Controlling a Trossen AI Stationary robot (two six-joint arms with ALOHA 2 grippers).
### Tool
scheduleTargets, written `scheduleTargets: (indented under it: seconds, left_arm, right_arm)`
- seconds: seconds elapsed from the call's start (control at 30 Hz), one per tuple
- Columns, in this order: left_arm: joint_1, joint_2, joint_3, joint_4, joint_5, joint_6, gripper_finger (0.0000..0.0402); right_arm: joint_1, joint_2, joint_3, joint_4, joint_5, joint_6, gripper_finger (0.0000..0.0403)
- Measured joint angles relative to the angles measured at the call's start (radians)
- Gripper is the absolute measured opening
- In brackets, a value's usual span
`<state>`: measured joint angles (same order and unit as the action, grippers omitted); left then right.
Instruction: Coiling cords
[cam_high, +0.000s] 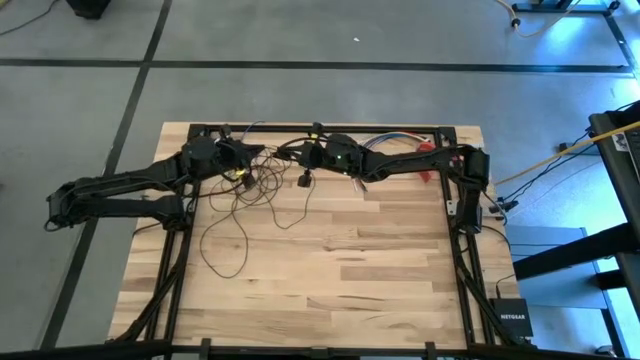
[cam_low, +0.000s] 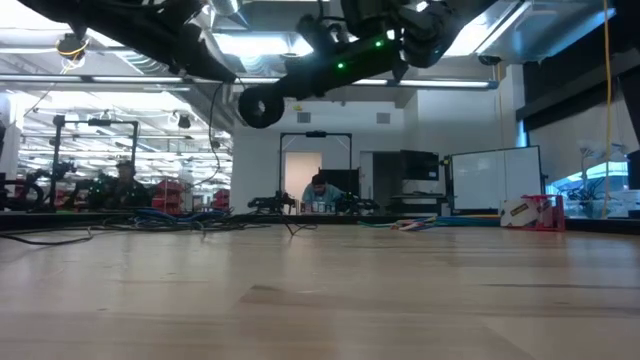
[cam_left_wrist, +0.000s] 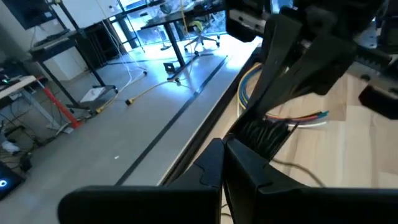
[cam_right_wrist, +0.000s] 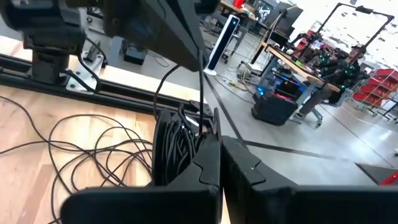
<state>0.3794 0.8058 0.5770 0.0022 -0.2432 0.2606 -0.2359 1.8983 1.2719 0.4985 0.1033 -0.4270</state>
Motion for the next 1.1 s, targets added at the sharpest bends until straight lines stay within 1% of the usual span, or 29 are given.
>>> scheduleTargets:
  seconds: [0.2,0.43,0.6,0.7,0.93,1.1]
  left_arm:
    - [-0.003,0.015,0.0,0.001,0.001,-0.044,0.0005]
    - [-0.015,0.078,0.0,0.037,0.006,-0.113,0.0005]
    - [-0.034,0.125,0.0,0.085,0.043,-0.132,0.0013]
    - [-0.052,0.147,0.001,0.133,0.065,-0.141,0.0036]
    - [-0.087,0.196,0.001,0.159,0.065,-0.132,0.0115]
    - [-0.136,0.201,0.001,0.162,0.067,-0.121,0.014]
  right_arm:
    - [0.001,0.034,0.025,0.008,0.051,0.023,0.0004]
    - [0.0,0.034,0.03,-0.002,0.065,0.038,0.0004]
    - [0.0,0.038,0.03,-0.002,0.064,0.04,0.0003]
    - [0.0,0.038,0.03,-0.001,0.064,0.04,0.0004]
    - [0.0,0.038,0.03,0.0,0.064,0.04,0.0004]
    - [0.0,0.038,0.03,0.002,0.063,0.04,0.0004]
